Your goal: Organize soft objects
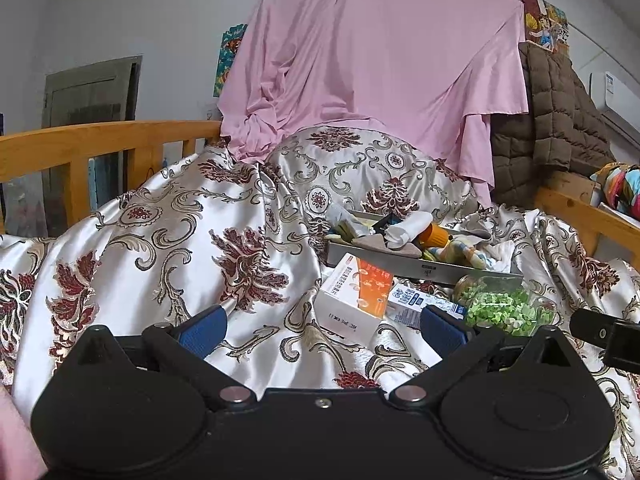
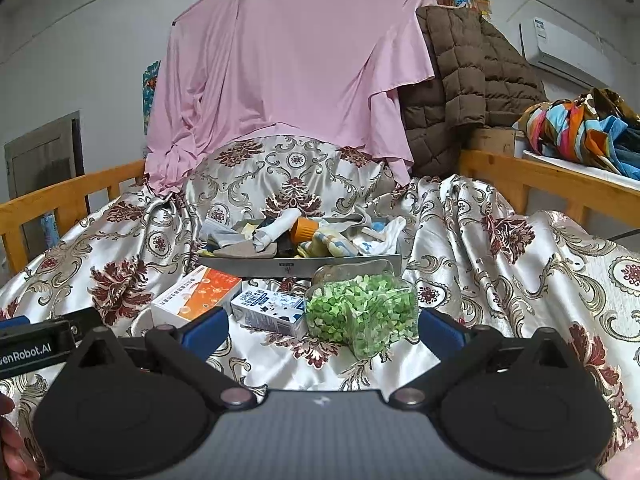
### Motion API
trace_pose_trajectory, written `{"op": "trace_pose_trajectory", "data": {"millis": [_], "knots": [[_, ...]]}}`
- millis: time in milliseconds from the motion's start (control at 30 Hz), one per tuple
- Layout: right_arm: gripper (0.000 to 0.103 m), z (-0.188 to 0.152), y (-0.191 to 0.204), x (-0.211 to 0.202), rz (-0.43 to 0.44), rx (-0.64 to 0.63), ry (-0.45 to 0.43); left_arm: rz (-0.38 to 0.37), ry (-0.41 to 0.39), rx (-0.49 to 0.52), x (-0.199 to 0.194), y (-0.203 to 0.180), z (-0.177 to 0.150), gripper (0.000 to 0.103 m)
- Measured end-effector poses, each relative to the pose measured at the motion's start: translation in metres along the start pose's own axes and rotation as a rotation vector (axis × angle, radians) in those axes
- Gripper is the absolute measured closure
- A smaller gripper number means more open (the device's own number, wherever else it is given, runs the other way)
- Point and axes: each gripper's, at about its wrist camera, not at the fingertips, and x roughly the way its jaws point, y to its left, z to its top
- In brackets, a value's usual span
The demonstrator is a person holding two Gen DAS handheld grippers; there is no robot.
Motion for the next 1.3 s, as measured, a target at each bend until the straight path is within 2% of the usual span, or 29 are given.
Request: {"op": "trace_pose_trajectory", "data": {"millis": [1300], "knots": [[0.000,-0.0016,0.0008,0.0009,-0.005,-0.003,0.008,-0.008,0.012,0.013,0.0012,-0.0024,-0.0039,0.001]]}}
